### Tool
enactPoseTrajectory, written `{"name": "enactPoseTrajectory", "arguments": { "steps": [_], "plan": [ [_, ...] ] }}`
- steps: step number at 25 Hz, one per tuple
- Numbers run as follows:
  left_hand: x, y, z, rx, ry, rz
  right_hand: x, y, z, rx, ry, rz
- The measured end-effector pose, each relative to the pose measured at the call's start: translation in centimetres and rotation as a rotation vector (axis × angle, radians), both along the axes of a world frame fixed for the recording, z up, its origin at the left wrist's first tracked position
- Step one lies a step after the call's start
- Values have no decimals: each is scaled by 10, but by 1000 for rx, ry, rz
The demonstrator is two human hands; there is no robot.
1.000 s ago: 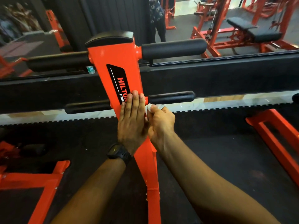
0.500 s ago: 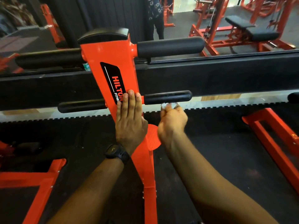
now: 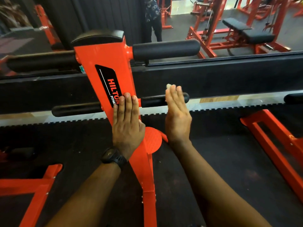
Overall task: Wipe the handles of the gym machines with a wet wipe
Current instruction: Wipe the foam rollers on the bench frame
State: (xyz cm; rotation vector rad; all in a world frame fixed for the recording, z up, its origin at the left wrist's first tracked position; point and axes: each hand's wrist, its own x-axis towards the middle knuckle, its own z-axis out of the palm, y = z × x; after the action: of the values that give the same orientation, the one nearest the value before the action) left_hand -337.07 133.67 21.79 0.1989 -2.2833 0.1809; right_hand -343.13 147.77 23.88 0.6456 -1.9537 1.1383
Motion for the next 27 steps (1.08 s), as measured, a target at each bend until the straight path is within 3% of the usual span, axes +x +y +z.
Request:
{"name": "enactPoseTrajectory", "arguments": {
  "steps": [3, 8, 11, 14, 18, 21, 25, 27],
  "plan": [
    [-1, 3, -1, 8, 1, 10, -7, 7, -16, 231, 66, 50],
    [-2, 1, -2, -1, 12, -3, -10, 19, -7, 268, 19, -26],
    [-1, 2, -2, 2, 24, -4, -10, 16, 6, 453, 108, 22],
    [-4, 3, -2, 12, 27, 1, -15, 11, 24, 463, 1, 31],
    [-3, 6, -4, 16, 12, 14, -17, -1, 40, 694, 108, 156],
    [-4, 6, -3, 50, -4, 1, -19, -1, 60, 706, -111, 79],
    [-4, 10, -2, 45, 31, 28, 2, -17, 70, 832, -97, 184],
    [-4, 6, -5, 64, 19, -1, -18, -6, 82, 875, -212, 171]
  ]
}}
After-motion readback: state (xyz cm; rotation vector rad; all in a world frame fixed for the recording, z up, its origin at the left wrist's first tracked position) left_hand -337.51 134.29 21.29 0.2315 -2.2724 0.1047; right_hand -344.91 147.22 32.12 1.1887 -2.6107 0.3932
